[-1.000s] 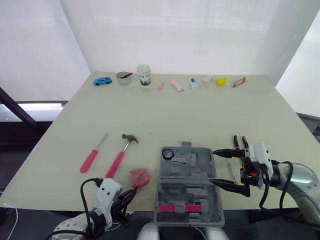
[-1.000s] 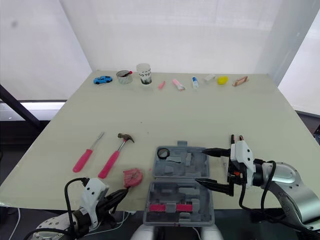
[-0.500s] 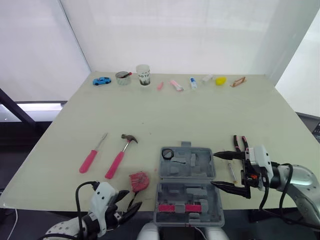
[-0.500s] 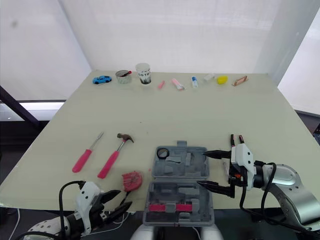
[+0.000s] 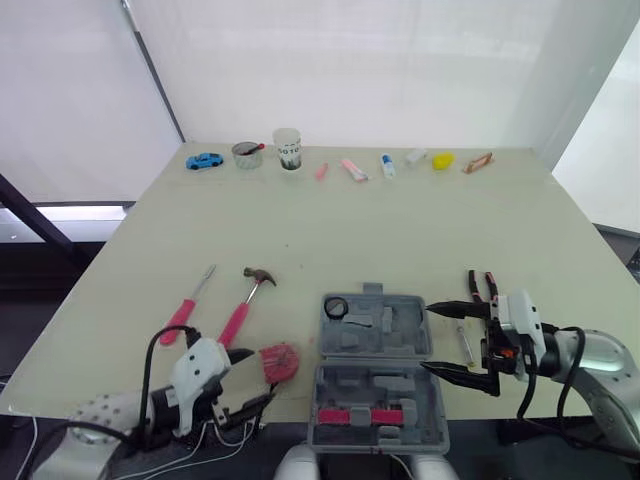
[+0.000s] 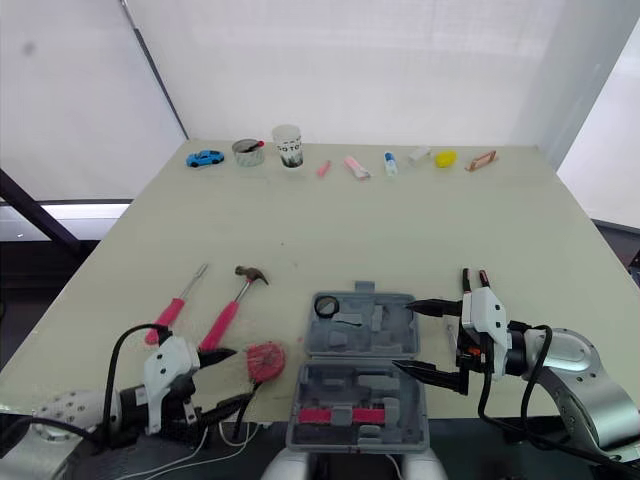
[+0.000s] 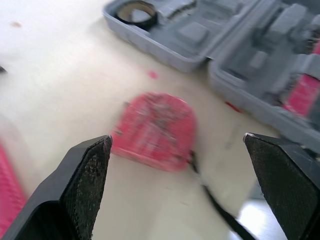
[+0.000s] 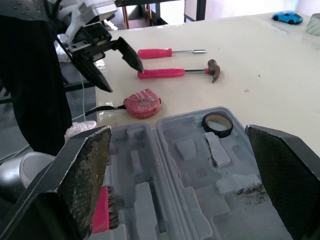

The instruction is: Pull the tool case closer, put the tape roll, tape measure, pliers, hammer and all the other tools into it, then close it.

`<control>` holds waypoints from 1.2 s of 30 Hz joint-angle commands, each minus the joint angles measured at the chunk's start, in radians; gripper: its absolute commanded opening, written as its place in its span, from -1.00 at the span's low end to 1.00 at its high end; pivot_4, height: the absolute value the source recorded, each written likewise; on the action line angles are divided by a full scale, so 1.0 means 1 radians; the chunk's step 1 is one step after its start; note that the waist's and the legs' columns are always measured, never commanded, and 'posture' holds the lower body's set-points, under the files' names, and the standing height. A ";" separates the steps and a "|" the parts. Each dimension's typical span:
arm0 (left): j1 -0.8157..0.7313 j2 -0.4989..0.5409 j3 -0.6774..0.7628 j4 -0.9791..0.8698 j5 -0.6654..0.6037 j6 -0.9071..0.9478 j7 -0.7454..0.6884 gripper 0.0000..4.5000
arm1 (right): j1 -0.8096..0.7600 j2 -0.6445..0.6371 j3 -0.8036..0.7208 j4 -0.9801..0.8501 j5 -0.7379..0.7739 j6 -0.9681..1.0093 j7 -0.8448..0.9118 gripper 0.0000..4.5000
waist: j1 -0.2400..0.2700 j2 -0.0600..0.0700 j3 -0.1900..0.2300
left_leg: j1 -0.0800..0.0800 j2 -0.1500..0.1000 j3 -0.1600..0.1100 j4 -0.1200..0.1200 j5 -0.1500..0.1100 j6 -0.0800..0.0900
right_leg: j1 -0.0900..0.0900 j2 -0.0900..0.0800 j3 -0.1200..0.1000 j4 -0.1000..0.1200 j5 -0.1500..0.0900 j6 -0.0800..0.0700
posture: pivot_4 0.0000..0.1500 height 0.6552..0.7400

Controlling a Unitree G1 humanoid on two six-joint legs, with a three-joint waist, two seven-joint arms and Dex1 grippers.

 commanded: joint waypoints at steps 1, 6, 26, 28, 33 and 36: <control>-0.053 0.005 -0.040 0.015 0.009 0.019 -0.016 0.99 | -0.006 0.009 -0.011 -0.016 0.002 -0.020 -0.012 1.00 | 0.000 0.000 0.000 | 0.000 0.000 0.000 0.000 0.000 0.000 | 0.000 0.000 0.000 0.000 0.000 0.000 | 1.00 1.00; -0.145 -0.005 -0.116 0.106 0.043 0.003 -0.040 0.99 | -0.006 0.016 -0.010 -0.023 -0.003 -0.018 -0.020 1.00 | -0.003 0.000 0.000 | 0.000 0.000 0.001 0.000 0.000 0.000 | 0.000 0.001 0.000 0.000 0.000 0.000 | 1.00 1.00; -0.294 -0.048 -0.271 0.389 0.180 -0.241 -0.132 0.99 | -0.008 0.011 -0.015 -0.051 -0.006 -0.010 -0.051 1.00 | -0.001 0.000 0.000 | 0.000 -0.001 0.001 0.000 0.000 0.000 | 0.000 0.002 0.001 0.001 0.000 0.000 | 1.00 1.00; -0.299 -0.054 -0.275 0.401 0.185 -0.252 -0.132 0.99 | -0.012 0.010 -0.014 -0.050 -0.005 -0.009 -0.052 1.00 | -0.001 0.000 0.000 | 0.000 0.000 0.001 0.000 0.000 0.000 | 0.000 0.002 0.001 0.001 0.000 0.000 | 1.00 1.00; -0.308 -0.057 -0.289 0.423 0.195 -0.273 -0.141 0.99 | -0.019 0.009 -0.011 -0.051 -0.003 -0.005 -0.052 1.00 | 0.004 0.000 0.000 | 0.000 0.000 0.001 0.000 0.000 0.000 | 0.001 0.001 0.001 0.001 0.000 0.000 | 1.00 1.00; -0.308 -0.058 -0.292 0.427 0.200 -0.283 -0.139 0.83 | -0.022 0.008 -0.010 -0.052 -0.002 -0.002 -0.052 1.00 | 0.004 0.000 0.000 | 0.000 0.000 0.001 0.000 0.000 0.000 | 0.001 0.001 0.001 0.001 0.000 0.000 | 1.00 1.00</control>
